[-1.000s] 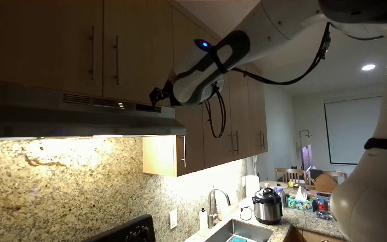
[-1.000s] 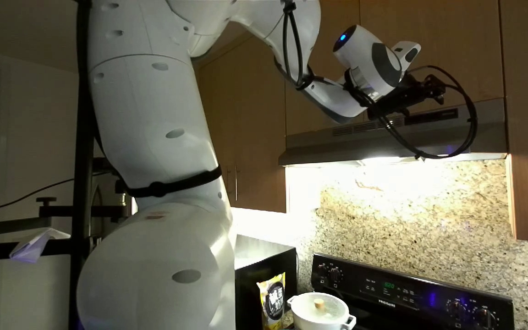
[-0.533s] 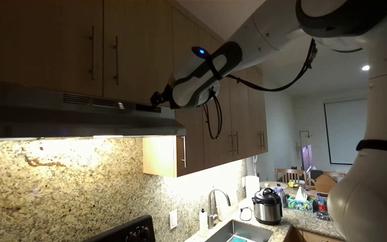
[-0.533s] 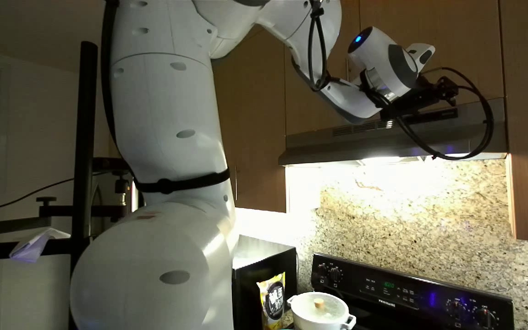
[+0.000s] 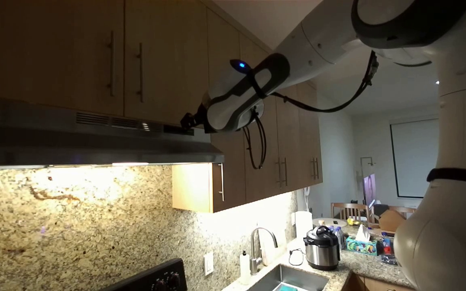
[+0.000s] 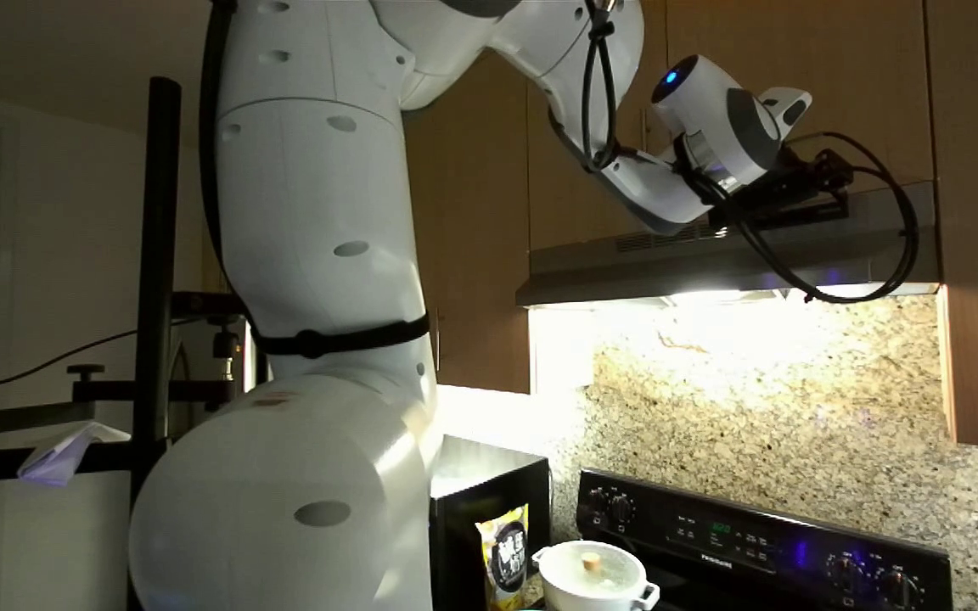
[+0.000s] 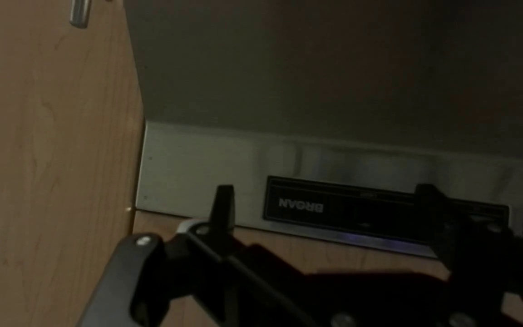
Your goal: Turn off the light stove
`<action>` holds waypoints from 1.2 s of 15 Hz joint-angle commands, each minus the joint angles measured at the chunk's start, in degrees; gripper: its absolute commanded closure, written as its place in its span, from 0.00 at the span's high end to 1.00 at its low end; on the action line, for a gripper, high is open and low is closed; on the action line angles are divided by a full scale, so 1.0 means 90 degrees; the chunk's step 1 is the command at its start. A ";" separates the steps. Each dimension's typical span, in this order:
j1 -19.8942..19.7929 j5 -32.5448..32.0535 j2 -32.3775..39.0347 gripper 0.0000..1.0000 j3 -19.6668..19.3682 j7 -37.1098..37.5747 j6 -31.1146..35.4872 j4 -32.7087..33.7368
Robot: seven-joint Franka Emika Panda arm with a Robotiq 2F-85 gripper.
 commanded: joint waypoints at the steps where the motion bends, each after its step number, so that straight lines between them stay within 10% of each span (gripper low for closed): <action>1: -0.0166 -0.0297 0.0284 1.00 0.0063 0.0202 -0.0036 0.0348; 18: 0.0359 -0.0689 0.1619 1.00 -0.0089 0.0146 -0.0691 0.1924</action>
